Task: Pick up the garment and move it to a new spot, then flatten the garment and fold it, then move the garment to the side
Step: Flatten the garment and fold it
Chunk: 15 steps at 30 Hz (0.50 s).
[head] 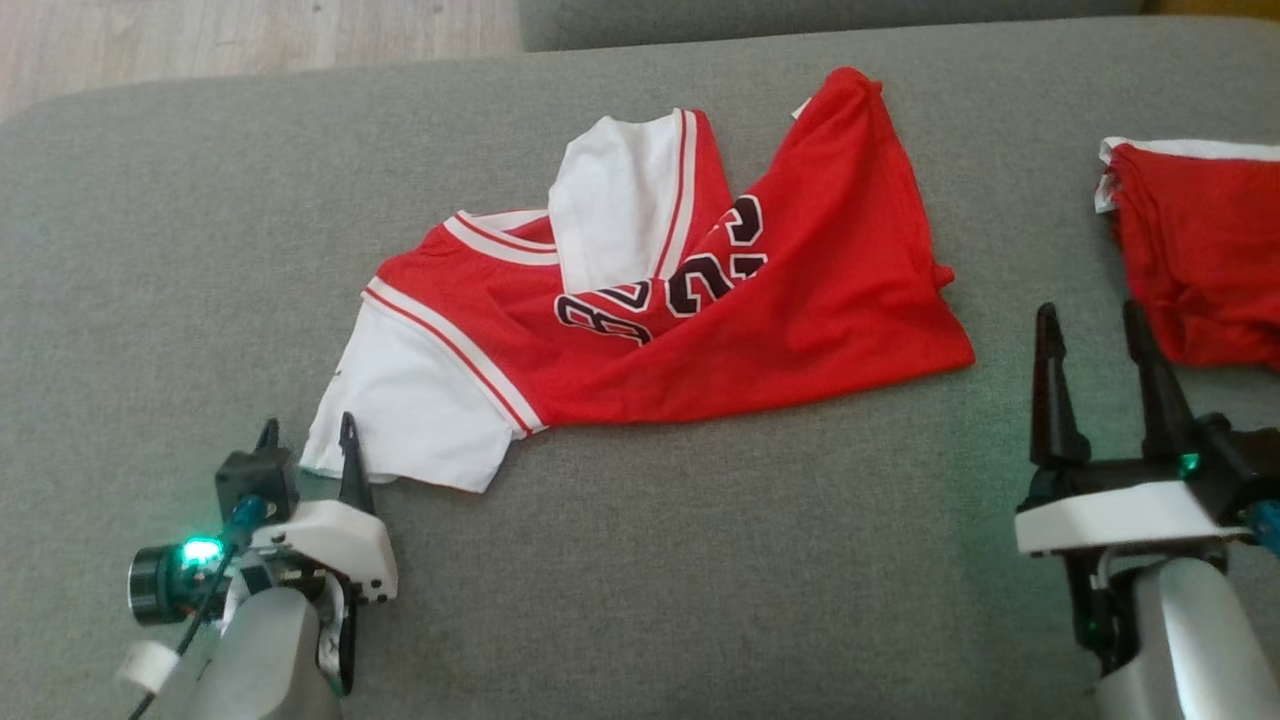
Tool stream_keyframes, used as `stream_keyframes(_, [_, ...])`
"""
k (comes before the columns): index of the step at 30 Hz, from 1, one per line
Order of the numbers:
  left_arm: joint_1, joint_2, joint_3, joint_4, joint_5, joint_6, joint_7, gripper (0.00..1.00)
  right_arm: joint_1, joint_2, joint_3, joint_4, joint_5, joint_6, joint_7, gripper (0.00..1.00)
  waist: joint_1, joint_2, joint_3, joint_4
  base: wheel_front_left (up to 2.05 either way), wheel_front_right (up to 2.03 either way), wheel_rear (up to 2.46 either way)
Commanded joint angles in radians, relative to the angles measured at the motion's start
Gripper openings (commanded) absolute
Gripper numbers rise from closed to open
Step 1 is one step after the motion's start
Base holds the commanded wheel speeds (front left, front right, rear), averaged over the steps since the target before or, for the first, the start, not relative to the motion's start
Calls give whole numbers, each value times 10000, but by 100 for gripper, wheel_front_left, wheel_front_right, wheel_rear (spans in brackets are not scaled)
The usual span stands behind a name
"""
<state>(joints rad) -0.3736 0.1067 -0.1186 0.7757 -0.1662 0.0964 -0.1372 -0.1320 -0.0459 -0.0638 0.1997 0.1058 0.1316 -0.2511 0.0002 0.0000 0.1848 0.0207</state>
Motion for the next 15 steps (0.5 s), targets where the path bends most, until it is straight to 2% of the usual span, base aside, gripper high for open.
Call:
stream_keyframes(1, [-366, 300, 322, -19, 7, -7, 82, 100, -263, -44, 123, -367, 7, -9, -106, 100, -2, 0, 32, -27, 0, 0, 0])
stream_keyframes(11, [-604, 273, 91, 1101, -126, -280, 679, 100, -314, -44, 83, -316, 80, -9, -106, 100, -2, 0, -43, -46, 0, 0, 0])
stream_keyframes(12, [-637, 243, 19, 1198, -182, -464, 727, 0, -319, -43, 89, -295, 96, -9, -107, 100, -2, 0, -78, -17, 0, 0, 0])
stream_keyframes(15, [-669, 188, -68, 1172, -232, -676, 607, 0, -311, -43, 87, -227, 104, -9, -107, 100, -2, 0, -139, 24, 0, 0, 0])
